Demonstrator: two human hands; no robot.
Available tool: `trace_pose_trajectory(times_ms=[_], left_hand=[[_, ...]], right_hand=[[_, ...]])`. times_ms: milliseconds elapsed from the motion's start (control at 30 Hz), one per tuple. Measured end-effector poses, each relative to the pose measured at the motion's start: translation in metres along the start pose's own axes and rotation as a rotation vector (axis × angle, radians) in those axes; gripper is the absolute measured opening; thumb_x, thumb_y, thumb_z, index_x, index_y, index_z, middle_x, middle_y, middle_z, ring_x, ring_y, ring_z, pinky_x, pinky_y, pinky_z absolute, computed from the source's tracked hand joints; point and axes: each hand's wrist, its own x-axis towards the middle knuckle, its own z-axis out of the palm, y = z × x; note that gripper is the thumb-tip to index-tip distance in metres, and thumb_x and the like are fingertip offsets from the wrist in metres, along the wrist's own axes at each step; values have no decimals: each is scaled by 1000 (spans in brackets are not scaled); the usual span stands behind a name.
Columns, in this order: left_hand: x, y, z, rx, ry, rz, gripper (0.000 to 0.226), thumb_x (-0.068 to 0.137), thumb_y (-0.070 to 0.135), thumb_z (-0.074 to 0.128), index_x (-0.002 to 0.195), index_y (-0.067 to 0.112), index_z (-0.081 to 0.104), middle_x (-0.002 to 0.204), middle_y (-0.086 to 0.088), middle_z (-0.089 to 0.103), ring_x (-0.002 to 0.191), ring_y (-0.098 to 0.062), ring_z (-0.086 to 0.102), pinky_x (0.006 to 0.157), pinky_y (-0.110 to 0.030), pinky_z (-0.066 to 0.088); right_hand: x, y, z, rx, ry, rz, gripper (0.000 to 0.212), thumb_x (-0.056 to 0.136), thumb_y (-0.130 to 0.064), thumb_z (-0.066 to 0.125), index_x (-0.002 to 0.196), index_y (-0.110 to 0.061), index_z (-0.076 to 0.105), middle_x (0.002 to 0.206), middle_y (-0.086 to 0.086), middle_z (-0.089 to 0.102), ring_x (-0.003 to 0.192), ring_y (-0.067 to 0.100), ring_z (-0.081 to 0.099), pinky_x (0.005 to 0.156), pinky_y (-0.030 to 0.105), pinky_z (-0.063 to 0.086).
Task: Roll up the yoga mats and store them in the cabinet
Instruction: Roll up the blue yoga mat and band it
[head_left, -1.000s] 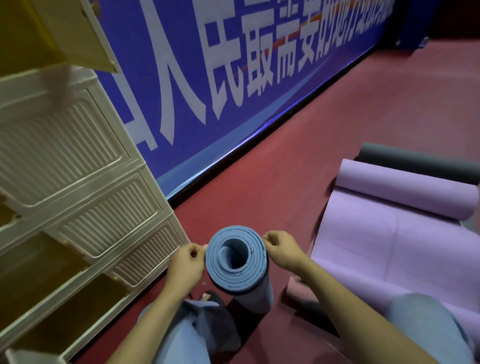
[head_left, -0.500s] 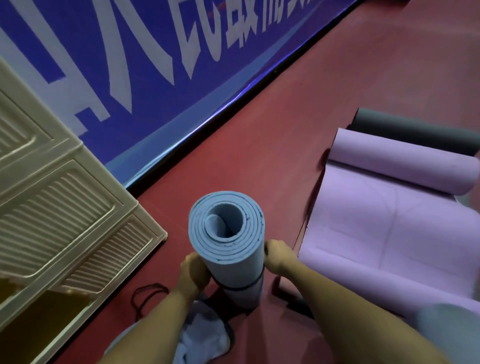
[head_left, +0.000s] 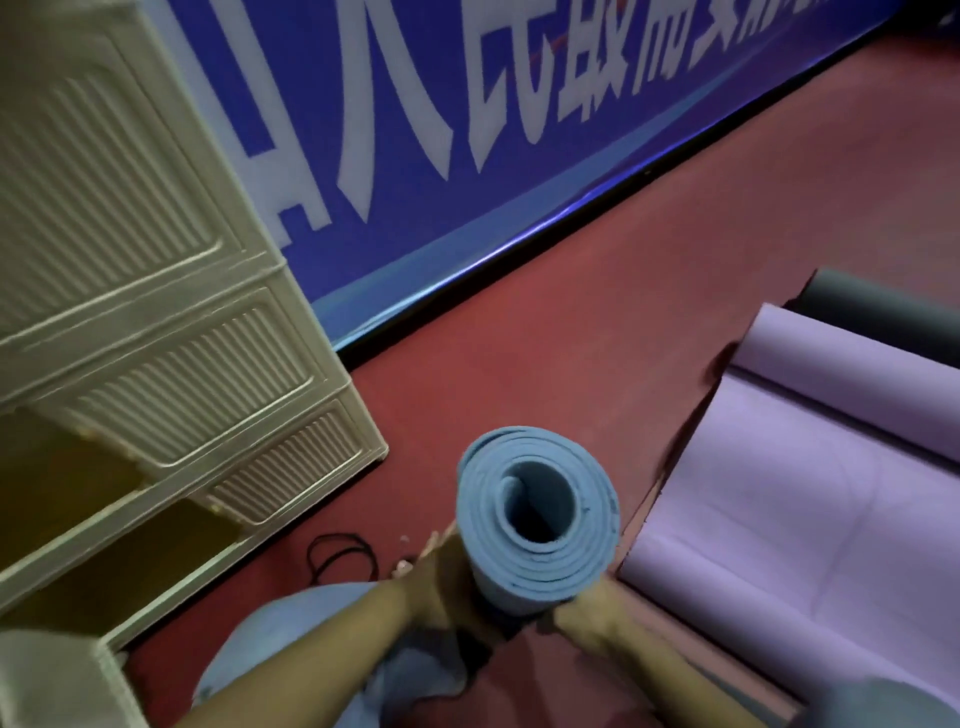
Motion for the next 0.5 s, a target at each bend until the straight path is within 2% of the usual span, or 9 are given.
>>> trace_pose_trajectory(times_ms=[67,100,167,233,267,333,367,433,500], left_hand=[[-22,40,-19,-44,148,139,139,37,68,97,154,21,38,154,6,47,145,-17,42,123,-39,27],[-32,68,-34,-6,205,169,149,36,69,96,159,21,27,159,1,39,147,-23,38,121,-45,31],[-51,94,-63,19,313,125,158,33,72,94,161,23,15,160,0,36,145,-23,40,114,-48,40],[-67,111,-98,86,418,129,154,33,74,92,158,22,20,155,1,42,138,-22,47,108,-46,45],[-79,120,-118,122,498,154,150,34,72,94,157,21,24,152,1,45,135,-21,50,106,-43,46],[-96,121,-157,150,622,189,142,40,67,97,156,23,29,146,2,52,128,-18,54,101,-36,48],[-108,119,-173,170,656,187,139,41,67,97,156,26,28,143,2,55,124,-18,55,96,-34,49],[-131,107,-196,206,702,162,137,43,65,97,156,28,28,139,-1,59,120,-25,59,90,-37,51],[-153,85,-205,219,711,106,138,43,66,97,156,26,29,139,-3,59,121,-28,59,89,-39,52]], right_hand=[[-12,-24,0,82,52,-47,48,58,-6,84,95,-32,68,89,-26,66,81,-19,61,76,19,54],[-16,-40,-2,135,89,-81,47,62,0,84,95,-29,68,86,-24,66,81,-10,64,75,23,54],[-28,-84,-16,254,134,-133,36,71,2,80,93,-22,66,79,-20,61,81,1,58,73,23,48],[-39,-128,-29,330,63,-295,24,65,0,76,79,-13,63,68,-18,60,68,-1,54,60,23,46],[-47,-151,-36,333,25,-354,20,63,0,75,77,-7,64,67,-14,62,65,1,55,56,31,50],[-47,-182,-42,285,-47,-363,35,71,3,82,102,-6,67,89,-3,68,75,15,63,68,47,57],[-45,-198,-40,257,-95,-350,44,77,2,82,114,-12,64,103,-4,66,82,18,66,73,46,59],[-43,-213,-33,164,-169,-363,48,85,-8,79,126,-22,57,121,-9,61,93,15,69,75,38,60],[-40,-213,-22,108,-225,-337,51,90,-19,76,135,-22,53,131,-7,57,99,15,69,75,33,60]])
